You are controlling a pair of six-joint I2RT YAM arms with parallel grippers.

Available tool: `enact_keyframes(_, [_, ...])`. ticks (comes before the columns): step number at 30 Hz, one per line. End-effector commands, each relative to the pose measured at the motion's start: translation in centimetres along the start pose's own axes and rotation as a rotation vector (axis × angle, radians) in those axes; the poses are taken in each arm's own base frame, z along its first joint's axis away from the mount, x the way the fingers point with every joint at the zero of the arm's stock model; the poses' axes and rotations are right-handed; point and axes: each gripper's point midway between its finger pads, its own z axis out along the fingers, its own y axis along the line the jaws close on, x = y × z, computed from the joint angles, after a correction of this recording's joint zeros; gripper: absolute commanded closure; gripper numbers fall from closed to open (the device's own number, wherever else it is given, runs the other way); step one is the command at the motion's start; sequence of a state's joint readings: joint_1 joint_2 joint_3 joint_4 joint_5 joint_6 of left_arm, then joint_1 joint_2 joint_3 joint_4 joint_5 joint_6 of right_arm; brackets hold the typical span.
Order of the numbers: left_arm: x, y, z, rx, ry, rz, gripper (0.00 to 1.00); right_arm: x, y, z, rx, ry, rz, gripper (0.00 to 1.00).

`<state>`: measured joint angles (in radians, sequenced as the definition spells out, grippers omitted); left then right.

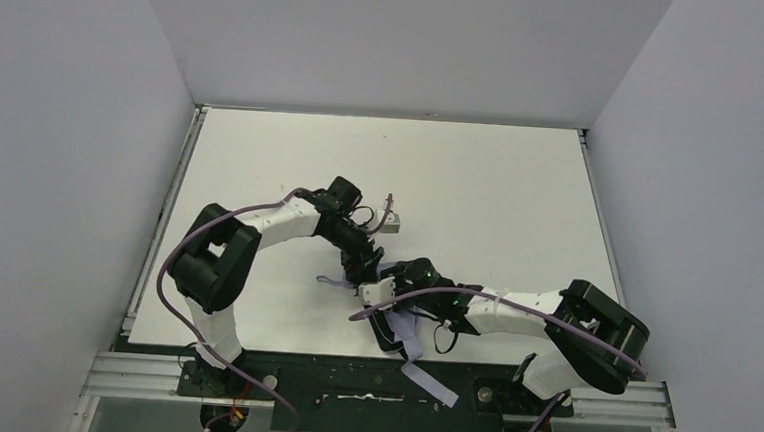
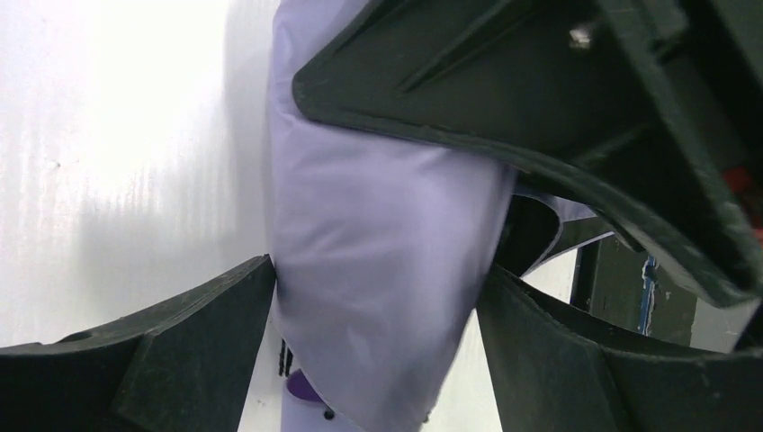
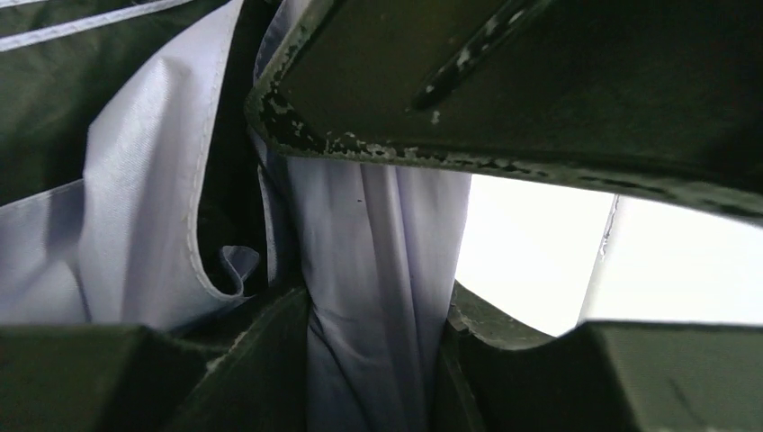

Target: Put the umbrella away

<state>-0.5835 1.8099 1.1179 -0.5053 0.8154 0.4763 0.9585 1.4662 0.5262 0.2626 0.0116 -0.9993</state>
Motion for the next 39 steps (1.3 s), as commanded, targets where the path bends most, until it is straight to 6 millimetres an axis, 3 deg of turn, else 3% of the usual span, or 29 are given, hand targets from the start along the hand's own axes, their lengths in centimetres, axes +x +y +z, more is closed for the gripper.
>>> enact_keyframes(1, [-0.6,-0.9,0.4,0.094,-0.006,-0.027,0.24,0.6,0.5,-0.6,-0.004,0.022,-0.041,0.87])
enact_keyframes(8, [-0.1,-0.8,1.0,0.100,0.019,-0.044,0.40,1.5,0.3,-1.2,0.001,0.039,-0.035,0.87])
enact_keyframes(12, [0.0,-0.8,1.3,0.087,0.036,-0.039,0.66,1.2,-0.7,-1.7,0.019,0.025,-0.014,0.84])
enact_keyframes(16, [0.1,-0.6,1.4,0.067,0.040,-0.039,0.90,0.7,-1.4,-2.2,0.023,0.011,-0.005,0.72])
enact_keyframes(20, [0.0,-0.3,1.4,0.052,0.041,-0.036,1.00,-0.1,-2.4,-2.9,0.028,-0.016,0.024,0.52])
enact_keyframes(24, [-0.2,0.0,1.3,0.034,0.038,-0.026,1.00,-1.6,-4.9,-5.3,0.089,-0.057,0.117,0.37])
enact_keyframes(27, [-0.5,0.4,1.0,0.013,0.031,-0.018,1.00,-2.6,-6.4,-8.0,0.133,-0.100,0.257,0.30])
enact_keyframes(30, [-1.0,0.7,0.6,-0.007,0.020,-0.007,1.00,-3.5,-7.3,-10.9,0.184,-0.158,0.506,0.27])
enact_keyframes(33, [-1.4,1.2,0.1,-0.045,0.014,-0.007,1.00,-3.2,-7.7,-13.6,0.256,-0.174,0.796,0.26])
enact_keyframes(36, [-2.0,1.8,-0.3,-0.076,0.011,-0.017,1.00,-2.9,-7.0,-15.6,0.278,-0.165,1.125,0.26])
enact_keyframes(39, [-2.3,2.3,-0.7,-0.096,0.007,-0.012,1.00,-2.6,-4.7,-16.4,0.240,-0.094,1.452,0.30])
